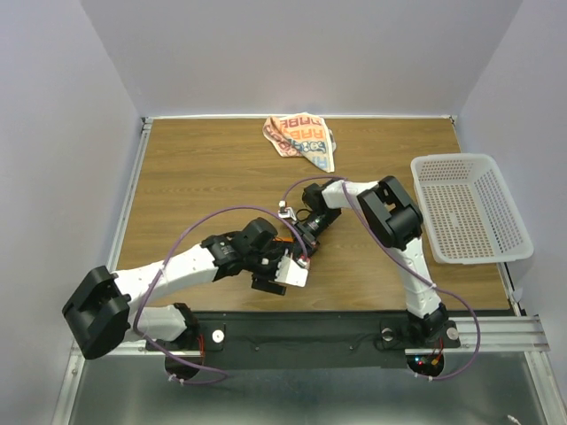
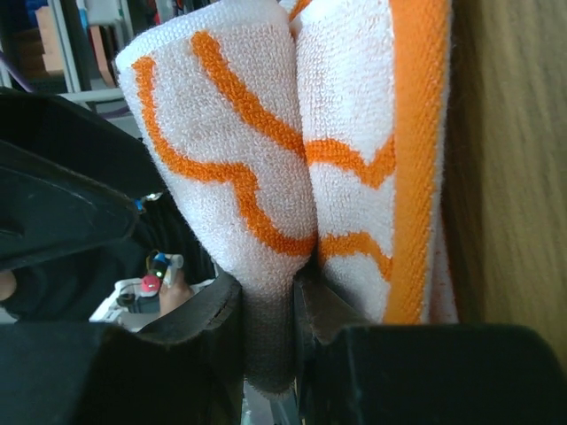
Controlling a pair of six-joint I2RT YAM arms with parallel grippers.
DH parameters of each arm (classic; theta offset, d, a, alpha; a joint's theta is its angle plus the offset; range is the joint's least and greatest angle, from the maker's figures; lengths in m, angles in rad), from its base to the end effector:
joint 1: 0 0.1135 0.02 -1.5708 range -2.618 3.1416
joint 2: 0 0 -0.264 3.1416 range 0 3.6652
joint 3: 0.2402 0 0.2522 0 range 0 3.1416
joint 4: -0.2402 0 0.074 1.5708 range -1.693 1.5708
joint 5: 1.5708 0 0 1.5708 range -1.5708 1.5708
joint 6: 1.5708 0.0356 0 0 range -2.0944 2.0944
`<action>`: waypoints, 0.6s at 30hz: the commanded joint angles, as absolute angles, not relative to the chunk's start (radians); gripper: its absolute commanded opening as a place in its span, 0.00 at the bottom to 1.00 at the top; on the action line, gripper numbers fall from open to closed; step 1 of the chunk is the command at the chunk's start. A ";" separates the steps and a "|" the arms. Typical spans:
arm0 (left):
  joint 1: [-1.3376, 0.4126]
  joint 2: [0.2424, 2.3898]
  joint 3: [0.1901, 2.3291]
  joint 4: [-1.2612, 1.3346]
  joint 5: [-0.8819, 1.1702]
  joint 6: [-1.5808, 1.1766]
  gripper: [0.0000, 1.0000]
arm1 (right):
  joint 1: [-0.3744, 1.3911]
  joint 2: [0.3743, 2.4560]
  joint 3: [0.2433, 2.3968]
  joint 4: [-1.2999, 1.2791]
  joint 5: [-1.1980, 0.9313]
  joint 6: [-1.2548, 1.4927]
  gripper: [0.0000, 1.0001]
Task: Roll the towels
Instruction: Roll the towel
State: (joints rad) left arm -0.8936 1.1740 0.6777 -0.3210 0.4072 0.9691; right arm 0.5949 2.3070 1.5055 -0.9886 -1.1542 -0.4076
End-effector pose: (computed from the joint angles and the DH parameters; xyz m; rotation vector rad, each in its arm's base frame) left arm 0.1362 -0.1919 0.2153 1.9914 1.2428 -0.4478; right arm 0.3060 0.2464 0.0886 1.0040 -2.1910 -1.5334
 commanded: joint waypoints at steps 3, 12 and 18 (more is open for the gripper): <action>-0.963 1.198 0.641 -0.103 0.213 0.946 0.85 | 0.569 2.385 1.555 -1.018 -1.097 -0.426 0.05; -1.051 1.212 0.526 0.050 0.048 1.000 0.75 | 0.549 2.442 1.594 -1.077 -1.134 -0.456 0.06; -1.080 1.271 0.506 0.117 -0.026 0.983 0.68 | 0.548 2.471 1.624 -1.120 -1.138 -0.477 0.08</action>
State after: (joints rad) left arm -1.0657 1.2358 0.5232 0.0299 0.0467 0.9859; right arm 0.5621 2.4153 1.5986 -1.1267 -1.2266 -0.4362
